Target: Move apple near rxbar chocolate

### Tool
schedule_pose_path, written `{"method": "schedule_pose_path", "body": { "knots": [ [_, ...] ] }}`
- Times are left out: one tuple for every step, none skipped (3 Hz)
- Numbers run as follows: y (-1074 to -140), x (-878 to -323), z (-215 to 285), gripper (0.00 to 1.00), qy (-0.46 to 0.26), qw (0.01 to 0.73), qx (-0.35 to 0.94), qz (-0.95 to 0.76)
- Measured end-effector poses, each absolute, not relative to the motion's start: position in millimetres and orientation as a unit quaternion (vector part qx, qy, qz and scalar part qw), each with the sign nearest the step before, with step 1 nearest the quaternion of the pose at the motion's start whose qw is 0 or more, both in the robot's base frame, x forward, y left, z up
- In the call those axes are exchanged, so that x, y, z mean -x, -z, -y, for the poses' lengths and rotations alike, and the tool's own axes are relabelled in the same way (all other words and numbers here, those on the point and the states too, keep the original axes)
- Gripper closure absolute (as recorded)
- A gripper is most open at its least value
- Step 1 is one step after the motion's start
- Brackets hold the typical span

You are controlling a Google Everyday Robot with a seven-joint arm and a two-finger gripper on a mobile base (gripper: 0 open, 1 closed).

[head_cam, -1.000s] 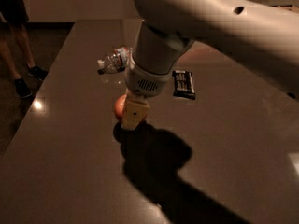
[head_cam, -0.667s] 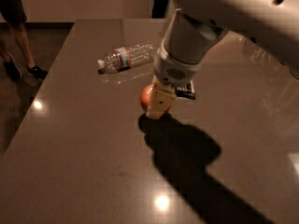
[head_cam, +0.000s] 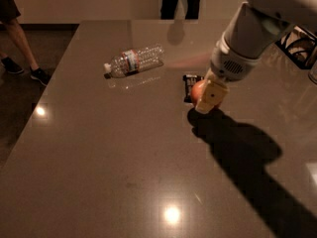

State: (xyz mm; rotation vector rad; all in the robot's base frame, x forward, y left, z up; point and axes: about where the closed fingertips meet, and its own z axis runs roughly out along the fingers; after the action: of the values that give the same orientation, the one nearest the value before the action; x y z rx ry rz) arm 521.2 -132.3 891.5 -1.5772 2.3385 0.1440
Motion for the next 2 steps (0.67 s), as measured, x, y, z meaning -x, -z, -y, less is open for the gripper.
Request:
{"method": "schedule_pose_path", "body": {
  "knots": [
    [-881.9,-531.3,167.5,1.00,-0.048,0.155,0.520,-0.838],
    [-870.9,-538.4,189.1,0.83,-0.042,0.148,0.502,-0.851]
  ]
}}
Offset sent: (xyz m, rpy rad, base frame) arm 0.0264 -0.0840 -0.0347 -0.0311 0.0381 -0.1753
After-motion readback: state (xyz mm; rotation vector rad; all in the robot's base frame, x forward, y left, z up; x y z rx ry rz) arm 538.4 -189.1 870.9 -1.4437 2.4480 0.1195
